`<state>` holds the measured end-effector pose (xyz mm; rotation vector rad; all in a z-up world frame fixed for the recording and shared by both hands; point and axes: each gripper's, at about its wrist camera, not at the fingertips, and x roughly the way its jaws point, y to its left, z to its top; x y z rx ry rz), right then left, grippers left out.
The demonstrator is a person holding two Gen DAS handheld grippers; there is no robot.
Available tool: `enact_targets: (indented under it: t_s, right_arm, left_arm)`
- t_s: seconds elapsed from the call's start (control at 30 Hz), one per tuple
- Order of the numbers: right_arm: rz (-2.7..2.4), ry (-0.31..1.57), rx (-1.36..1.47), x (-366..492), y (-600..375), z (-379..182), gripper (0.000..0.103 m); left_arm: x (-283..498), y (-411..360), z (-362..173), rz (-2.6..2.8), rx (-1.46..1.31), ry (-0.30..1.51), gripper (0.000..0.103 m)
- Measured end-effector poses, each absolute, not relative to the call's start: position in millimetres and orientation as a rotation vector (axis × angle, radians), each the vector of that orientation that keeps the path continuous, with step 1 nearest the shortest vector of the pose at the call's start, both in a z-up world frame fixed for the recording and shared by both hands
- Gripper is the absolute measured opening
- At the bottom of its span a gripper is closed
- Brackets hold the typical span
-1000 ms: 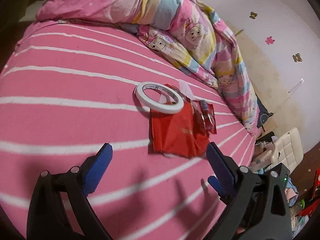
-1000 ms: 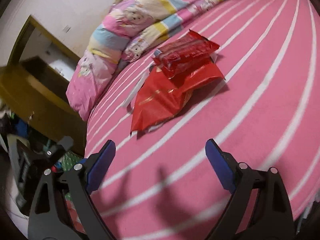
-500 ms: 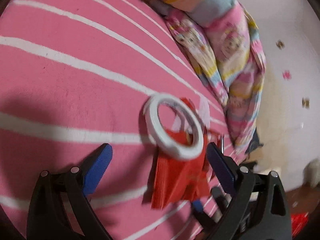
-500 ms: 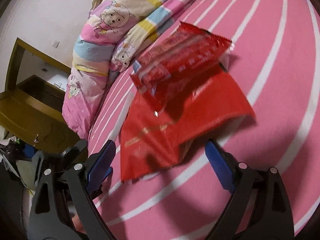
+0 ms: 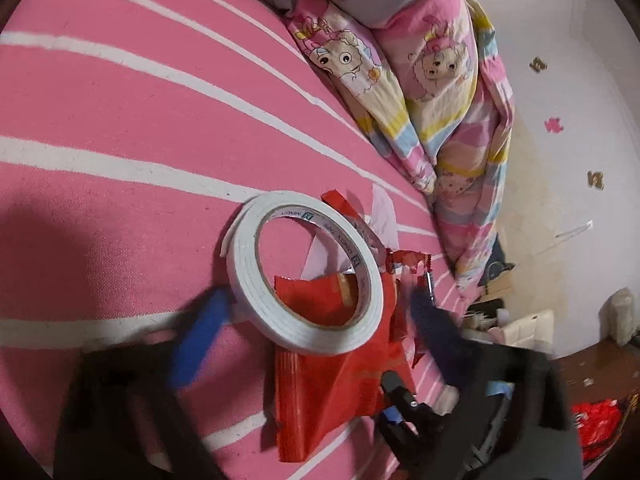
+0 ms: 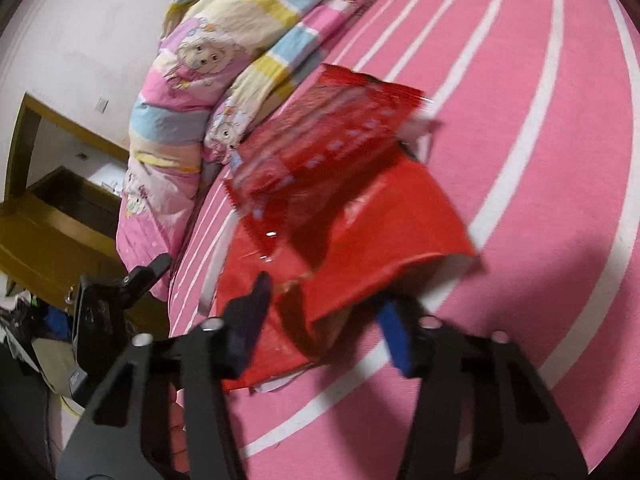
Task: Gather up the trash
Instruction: 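Grasp the red snack bag with the right tool while the left tool reaches the tape roll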
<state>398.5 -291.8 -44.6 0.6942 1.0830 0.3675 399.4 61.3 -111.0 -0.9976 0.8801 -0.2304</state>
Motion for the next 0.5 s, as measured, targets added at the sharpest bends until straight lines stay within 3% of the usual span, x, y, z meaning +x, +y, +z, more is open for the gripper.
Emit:
enact_targets:
  t_s: [0.07, 0.1, 0.3, 0.5]
  right_arm:
    - [0.367, 1.083, 0.697, 398.3, -294.1, -46.3, 0.032]
    - [0.367, 1.082, 0.695, 397.2, -294.0, -46.0, 0.030]
    - [0.360, 1.045, 0.694, 394.9, -300.4, -36.7, 0.026]
    - [0.364, 1.001, 0.729, 384.2, -310.7, -19.5, 0.020]
  left_arm:
    - [402.6, 63.6, -123.3, -0.272, -1.067, 0.907, 0.037]
    - [402.7, 64.2, -125.8, -0.260, -1.069, 0.911, 0.032]
    - [396.4, 66.2, -113.1, -0.261, -1.051, 0.844, 0.023]
    - [375.6, 70.9, -100.2, -0.277, -1.077, 0.788, 0.021]
